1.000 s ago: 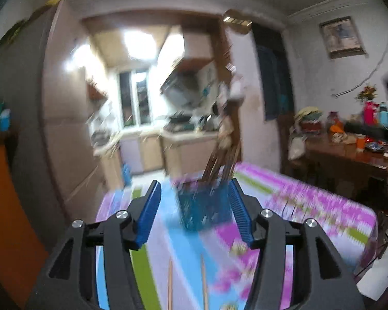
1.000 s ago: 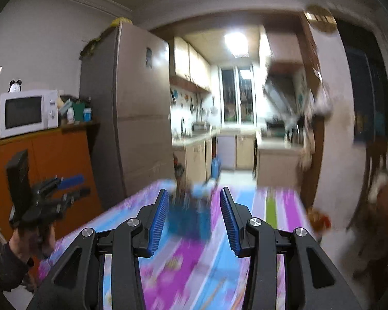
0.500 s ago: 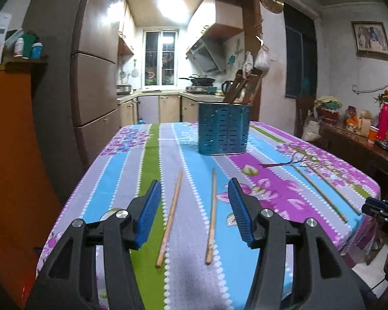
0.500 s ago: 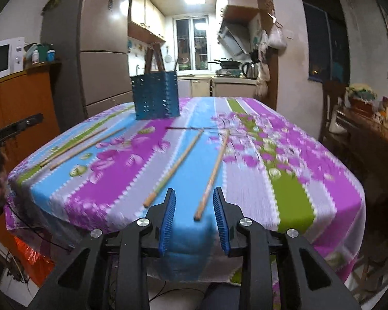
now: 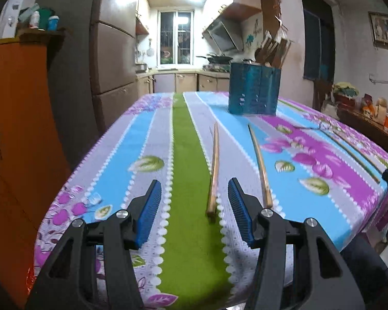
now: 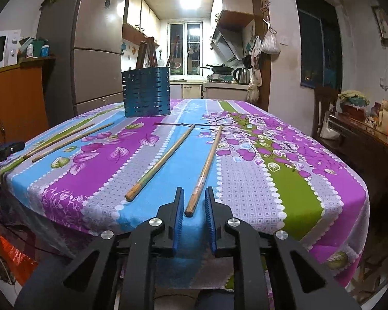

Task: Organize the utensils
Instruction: 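Open both tools and withdraw them back over the remaining chopsticks, then grasp a chopstick with the left tool while the right tool grasps another, then lower the left tool's chopstick into the holder while the right tool inserts its own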

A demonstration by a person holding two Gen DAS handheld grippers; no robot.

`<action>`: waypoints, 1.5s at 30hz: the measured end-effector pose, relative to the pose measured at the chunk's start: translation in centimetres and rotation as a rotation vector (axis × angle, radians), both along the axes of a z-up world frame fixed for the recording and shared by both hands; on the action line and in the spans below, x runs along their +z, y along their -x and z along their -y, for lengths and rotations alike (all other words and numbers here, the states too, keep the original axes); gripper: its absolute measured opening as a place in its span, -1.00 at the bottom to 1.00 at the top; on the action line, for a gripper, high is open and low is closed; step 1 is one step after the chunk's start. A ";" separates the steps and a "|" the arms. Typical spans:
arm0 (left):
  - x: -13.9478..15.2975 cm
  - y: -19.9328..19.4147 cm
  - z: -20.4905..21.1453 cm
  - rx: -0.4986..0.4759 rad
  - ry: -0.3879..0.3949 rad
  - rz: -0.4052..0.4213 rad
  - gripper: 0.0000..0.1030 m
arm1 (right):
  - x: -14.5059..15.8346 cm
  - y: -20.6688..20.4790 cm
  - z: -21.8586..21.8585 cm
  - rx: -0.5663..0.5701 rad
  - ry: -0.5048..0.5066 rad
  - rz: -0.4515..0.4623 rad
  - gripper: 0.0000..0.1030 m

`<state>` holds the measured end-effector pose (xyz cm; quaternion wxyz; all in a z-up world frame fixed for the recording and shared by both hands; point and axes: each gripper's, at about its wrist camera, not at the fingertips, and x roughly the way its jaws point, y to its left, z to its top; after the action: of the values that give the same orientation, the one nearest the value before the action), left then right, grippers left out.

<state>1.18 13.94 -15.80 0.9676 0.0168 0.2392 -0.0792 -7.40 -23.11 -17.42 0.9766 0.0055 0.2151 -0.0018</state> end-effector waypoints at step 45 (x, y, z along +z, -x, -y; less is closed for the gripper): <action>4.3 1.4 1.6 -0.056 0.031 0.167 -0.91 | 5.7 2.2 1.2 -0.015 0.046 0.164 -0.85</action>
<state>-0.19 12.30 -11.50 0.9817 0.0148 0.1559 -0.1082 -9.62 -24.32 -11.72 0.9908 -0.0152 0.1340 -0.0136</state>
